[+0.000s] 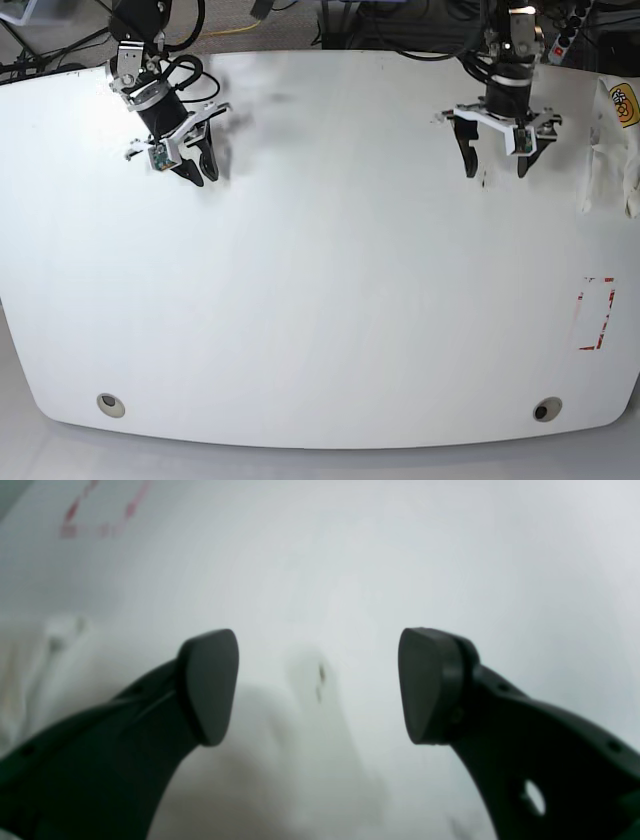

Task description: Fold the T-shirt properly

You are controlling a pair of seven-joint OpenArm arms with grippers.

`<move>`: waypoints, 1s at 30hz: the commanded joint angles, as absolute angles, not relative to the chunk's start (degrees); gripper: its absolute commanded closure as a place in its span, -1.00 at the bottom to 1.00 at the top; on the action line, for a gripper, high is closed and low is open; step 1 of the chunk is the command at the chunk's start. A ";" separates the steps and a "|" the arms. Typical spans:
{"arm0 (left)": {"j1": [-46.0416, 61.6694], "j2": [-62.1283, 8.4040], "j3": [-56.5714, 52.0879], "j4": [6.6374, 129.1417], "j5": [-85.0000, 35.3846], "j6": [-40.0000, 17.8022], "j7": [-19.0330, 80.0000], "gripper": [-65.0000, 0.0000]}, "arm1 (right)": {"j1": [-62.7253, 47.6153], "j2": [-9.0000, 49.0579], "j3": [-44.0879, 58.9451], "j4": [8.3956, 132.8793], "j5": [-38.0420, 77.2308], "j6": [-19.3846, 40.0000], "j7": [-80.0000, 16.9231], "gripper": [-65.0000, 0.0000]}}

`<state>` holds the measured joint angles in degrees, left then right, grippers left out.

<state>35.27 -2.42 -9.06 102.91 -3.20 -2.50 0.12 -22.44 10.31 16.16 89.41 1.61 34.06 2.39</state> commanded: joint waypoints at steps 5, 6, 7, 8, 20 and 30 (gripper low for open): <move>47.87 -0.92 -7.87 108.26 -3.21 -1.80 -4.62 -0.41 | -31.52 11.30 17.98 94.37 9.63 33.80 4.09 0.58; 49.45 -0.84 -7.87 108.70 -3.21 -1.80 -5.14 -0.41 | -32.66 11.38 18.15 94.73 9.98 33.80 4.09 0.58; 51.74 -0.84 -7.52 109.14 -3.21 -1.80 -5.93 -0.41 | -34.51 11.30 18.77 95.34 10.15 33.80 4.09 0.58; 54.02 -0.84 -6.99 109.49 -3.30 -1.80 -6.64 -0.41 | -36.18 10.95 19.38 95.96 10.15 33.80 4.18 0.58; 71.69 -1.19 -5.76 110.20 -3.38 -1.71 -8.04 -0.41 | -55.60 10.77 20.09 97.63 16.48 33.80 7.78 0.58; 71.16 -3.38 -4.70 94.11 -3.38 -1.80 -8.48 -0.41 | -62.73 6.46 19.47 87.25 16.40 34.24 7.87 0.58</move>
<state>71.11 -3.31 -4.71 97.14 -3.33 -1.91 -8.03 -62.17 5.91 19.18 89.52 15.73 34.09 6.48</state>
